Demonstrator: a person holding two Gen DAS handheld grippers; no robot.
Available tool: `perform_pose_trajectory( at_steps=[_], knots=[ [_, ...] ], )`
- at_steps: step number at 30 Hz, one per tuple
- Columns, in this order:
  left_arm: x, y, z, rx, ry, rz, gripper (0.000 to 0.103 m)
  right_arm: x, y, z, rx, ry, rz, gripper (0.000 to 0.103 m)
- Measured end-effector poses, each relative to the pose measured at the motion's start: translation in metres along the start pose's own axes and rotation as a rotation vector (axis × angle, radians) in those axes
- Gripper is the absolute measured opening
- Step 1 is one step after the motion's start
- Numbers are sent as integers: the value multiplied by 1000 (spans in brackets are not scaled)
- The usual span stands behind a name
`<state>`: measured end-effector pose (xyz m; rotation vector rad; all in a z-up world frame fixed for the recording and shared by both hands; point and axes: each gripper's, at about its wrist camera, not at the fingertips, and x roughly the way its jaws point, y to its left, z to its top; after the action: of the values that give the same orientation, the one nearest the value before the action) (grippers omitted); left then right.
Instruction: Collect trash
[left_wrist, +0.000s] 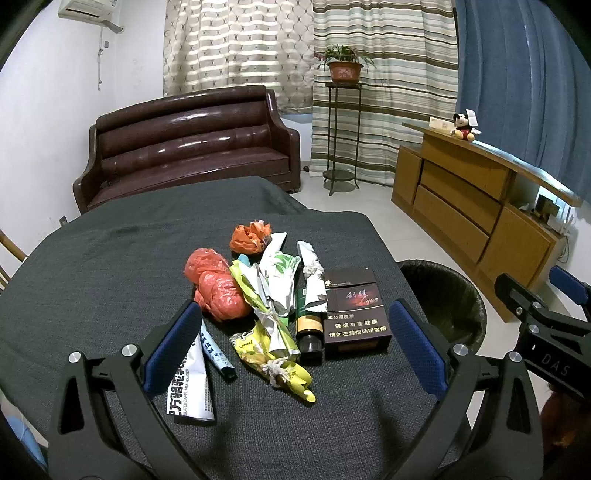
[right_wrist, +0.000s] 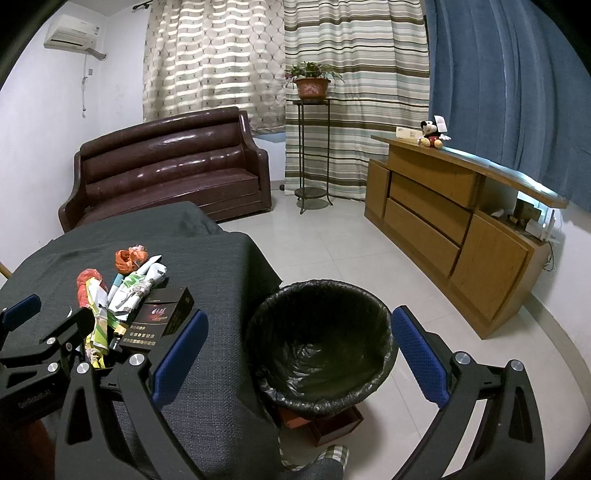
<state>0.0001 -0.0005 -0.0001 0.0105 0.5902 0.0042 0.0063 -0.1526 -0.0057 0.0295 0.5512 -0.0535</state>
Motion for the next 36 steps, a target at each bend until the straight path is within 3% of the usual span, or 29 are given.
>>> perform_pose_trajectory(
  at_steps=[36],
  knots=[
    [0, 0, 0, 3, 2, 3, 99, 1, 0, 0, 3, 4, 1, 97]
  ],
)
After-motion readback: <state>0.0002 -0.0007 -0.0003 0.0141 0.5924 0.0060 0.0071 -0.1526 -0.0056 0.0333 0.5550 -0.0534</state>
